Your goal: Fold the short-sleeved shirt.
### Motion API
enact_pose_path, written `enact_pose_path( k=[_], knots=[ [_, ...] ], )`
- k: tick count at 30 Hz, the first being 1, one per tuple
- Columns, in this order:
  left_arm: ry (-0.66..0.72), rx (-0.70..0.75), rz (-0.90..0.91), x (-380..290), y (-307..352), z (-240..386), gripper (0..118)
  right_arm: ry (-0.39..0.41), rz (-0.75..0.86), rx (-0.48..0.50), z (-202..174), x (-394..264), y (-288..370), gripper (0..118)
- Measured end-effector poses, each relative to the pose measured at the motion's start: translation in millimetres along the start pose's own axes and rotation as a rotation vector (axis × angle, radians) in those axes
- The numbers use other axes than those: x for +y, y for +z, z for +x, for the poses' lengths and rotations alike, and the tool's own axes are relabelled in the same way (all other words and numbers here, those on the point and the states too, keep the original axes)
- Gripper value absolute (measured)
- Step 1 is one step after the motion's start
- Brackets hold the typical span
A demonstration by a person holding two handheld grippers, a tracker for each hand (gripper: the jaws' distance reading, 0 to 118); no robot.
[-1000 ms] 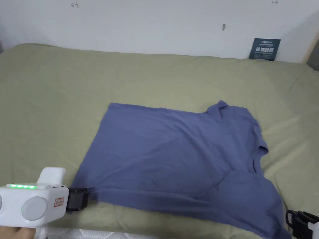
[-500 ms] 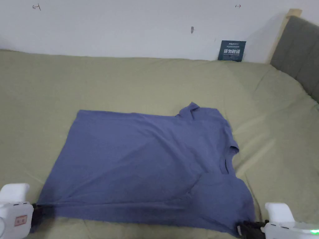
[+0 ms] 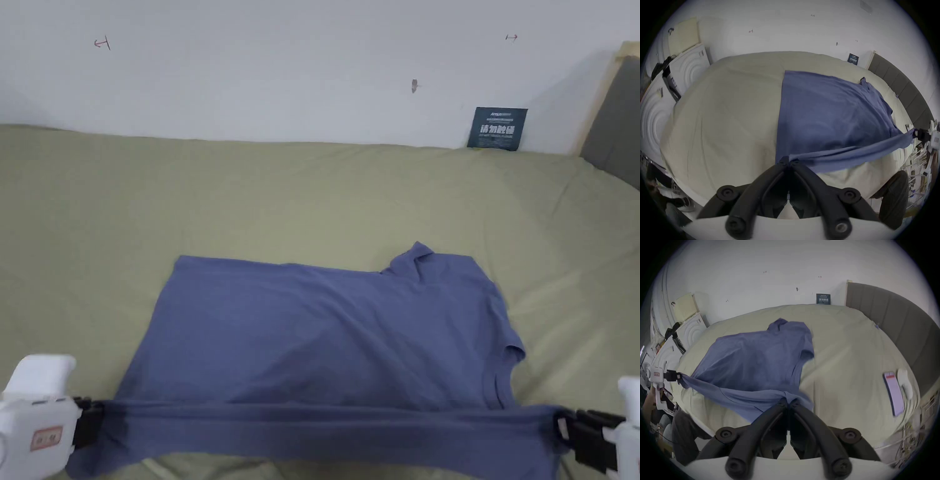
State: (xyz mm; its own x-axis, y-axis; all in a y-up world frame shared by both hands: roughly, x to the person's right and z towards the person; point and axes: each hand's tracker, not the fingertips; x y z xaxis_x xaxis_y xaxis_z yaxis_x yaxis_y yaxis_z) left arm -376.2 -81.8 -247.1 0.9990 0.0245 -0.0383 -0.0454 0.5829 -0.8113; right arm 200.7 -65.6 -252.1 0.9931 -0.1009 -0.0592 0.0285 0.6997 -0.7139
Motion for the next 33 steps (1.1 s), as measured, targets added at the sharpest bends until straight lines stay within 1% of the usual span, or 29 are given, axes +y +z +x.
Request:
enact_pose_path(
  k=[5,10,11,12,13,14,15,16,17,18,19,21,22,23,24,25,26,27,28,29,30,31,32,33],
  knots=[
    [0.017,-0.032,-0.027,65,-48,1,0,0.009,-0.033,-0.019,4,57,-60,3],
    [0.015,-0.033,-0.068,100,-97,9,0,0.009,-0.115,-0.029,10,80,-117,3],
    [0.019,-0.040,-0.082,105,-105,10,0,0.007,-0.142,-0.039,12,82,-127,11],
    [0.025,-0.052,-0.097,107,-111,12,0,-0.009,-0.163,-0.034,14,81,-135,24],
    [0.033,-0.062,-0.101,108,-116,12,0,-0.027,-0.178,-0.037,15,80,-139,35],
    [0.043,-0.074,-0.104,108,-119,11,0,-0.038,-0.160,-0.046,16,78,-137,35],
    [0.054,-0.086,-0.101,107,-118,9,19,-0.059,-0.128,-0.057,18,74,-132,71],
    [0.068,-0.067,-0.079,103,-116,9,60,-0.089,-0.102,-0.049,19,70,-124,75],
    [0.065,-0.058,-0.078,96,-112,8,108,-0.109,-0.107,-0.027,19,63,-115,75],
    [0.084,-0.060,-0.036,89,-104,4,116,-0.113,-0.103,-0.009,18,56,-106,75],
    [0.082,-0.048,-0.047,87,-96,0,109,-0.113,-0.096,-0.007,17,49,-97,75],
    [0.088,-0.030,-0.012,70,-79,-5,107,-0.101,-0.097,-0.023,10,35,-77,74],
    [0.094,-0.002,0.005,59,-70,-7,102,-0.090,-0.086,-0.037,6,25,-66,72],
    [0.081,0.015,0.001,50,-62,-8,87,-0.087,-0.049,-0.020,3,15,-57,67],
    [0.072,0.015,0.006,38,-55,-5,42,-0.090,-0.061,-0.019,1,9,-50,29],
    [0.068,0.024,0.005,30,-53,-5,0,-0.090,-0.060,-0.015,4,3,-52,1],
    [0.071,0.040,0.002,22,-53,-5,0,-0.084,-0.024,-0.032,3,-5,-49,1],
    [0.072,0.036,-0.003,20,-51,-8,0,-0.087,-0.046,-0.017,4,-8,-48,1],
    [0.099,-0.002,-0.032,19,-59,-16,0,-0.093,-0.052,-0.007,5,-11,-48,1],
    [0.125,-0.014,-0.024,17,-61,-19,0,-0.097,-0.055,-0.003,-3,-10,-46,1],
    [0.123,-0.012,-0.019,17,-62,-20,4,-0.096,-0.059,0.001,-3,-11,-47,1],
    [0.127,-0.011,-0.016,17,-65,-20,35,-0.096,-0.060,0.001,-3,-12,-48,1],
    [0.132,0.003,-0.023,19,-64,-11,89,-0.097,-0.066,0.005,-1,-11,-50,1],
    [0.129,0.003,-0.037,20,-70,-10,118,-0.095,-0.070,0.010,-4,-9,-52,1]
  ],
)
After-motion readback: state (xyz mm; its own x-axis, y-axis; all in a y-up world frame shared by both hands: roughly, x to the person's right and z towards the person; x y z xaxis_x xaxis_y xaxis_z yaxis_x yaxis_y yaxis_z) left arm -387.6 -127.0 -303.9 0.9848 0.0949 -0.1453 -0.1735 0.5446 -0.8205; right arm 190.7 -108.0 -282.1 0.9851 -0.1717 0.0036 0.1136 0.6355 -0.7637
